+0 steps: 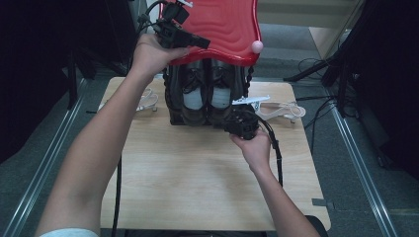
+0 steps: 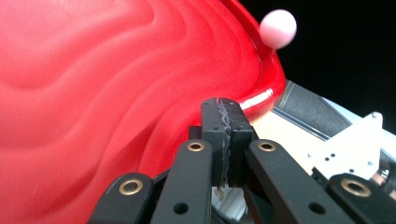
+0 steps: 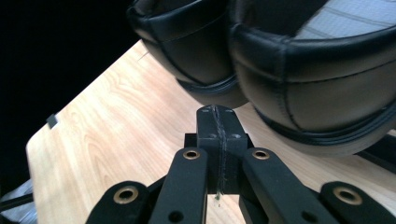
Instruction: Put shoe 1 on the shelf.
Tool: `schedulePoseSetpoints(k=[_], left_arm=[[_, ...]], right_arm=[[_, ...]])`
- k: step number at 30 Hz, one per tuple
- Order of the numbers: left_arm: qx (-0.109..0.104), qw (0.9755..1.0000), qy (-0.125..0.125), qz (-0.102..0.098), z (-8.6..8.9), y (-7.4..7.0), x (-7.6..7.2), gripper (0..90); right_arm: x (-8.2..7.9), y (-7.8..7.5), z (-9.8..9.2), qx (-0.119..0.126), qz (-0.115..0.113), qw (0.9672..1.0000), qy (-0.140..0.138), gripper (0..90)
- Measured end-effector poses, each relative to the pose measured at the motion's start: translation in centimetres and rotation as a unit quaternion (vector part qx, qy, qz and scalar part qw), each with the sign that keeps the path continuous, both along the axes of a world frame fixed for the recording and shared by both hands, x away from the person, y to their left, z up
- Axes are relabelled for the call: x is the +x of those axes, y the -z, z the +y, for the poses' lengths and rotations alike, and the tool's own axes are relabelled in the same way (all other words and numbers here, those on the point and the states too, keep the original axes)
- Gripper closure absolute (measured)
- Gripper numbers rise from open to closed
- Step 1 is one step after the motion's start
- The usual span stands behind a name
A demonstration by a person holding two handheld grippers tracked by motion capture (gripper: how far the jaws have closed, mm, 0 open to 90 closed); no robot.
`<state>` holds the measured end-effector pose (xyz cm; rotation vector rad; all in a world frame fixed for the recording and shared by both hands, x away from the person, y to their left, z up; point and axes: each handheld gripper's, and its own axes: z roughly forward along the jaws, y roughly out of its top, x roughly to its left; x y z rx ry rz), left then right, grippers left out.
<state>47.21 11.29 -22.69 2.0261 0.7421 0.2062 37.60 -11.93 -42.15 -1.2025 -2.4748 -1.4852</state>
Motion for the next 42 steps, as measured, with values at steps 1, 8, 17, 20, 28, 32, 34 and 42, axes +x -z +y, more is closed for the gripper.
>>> schedulePoseSetpoints(k=[1,8,17,20,28,32,34,42], left_arm=[[0.000,1.0000,-0.001,0.001,-0.3,0.0,0.2,90.0],[0.012,0.9999,-0.009,-0.001,-1.5,0.4,1.2,89.5],[0.016,0.9998,-0.009,0.008,-1.8,1.1,2.0,89.9],[0.017,0.9998,-0.009,0.004,-1.9,1.2,1.9,90.0],[0.011,0.9999,-0.013,0.002,-1.8,1.3,1.8,90.0],[0.012,0.9998,-0.014,0.001,-1.8,1.3,1.8,90.0],[0.011,0.9998,-0.014,0.001,-1.8,1.3,1.8,90.0],[0.012,0.9998,-0.014,-0.001,-1.8,1.3,1.7,90.0]], right_arm=[[0.1,0.0,0.0,0.000,-0.002,1.0000,0.003,90.0],[0.8,0.1,-0.8,0.018,0.001,0.9998,0.012,90.0],[0.9,0.0,-0.8,0.015,0.000,0.9998,0.011,90.0],[0.9,0.0,-0.7,0.015,-0.002,0.9998,0.012,90.0],[1.2,-0.1,-0.8,0.023,-0.004,0.9995,0.022,90.0],[1.4,-0.1,-0.8,0.025,-0.009,0.9993,0.028,90.0],[1.4,-0.1,-0.8,0.025,-0.008,0.9993,0.027,90.0],[1.7,-0.4,-0.8,0.017,-0.015,0.9991,0.035,90.0]])
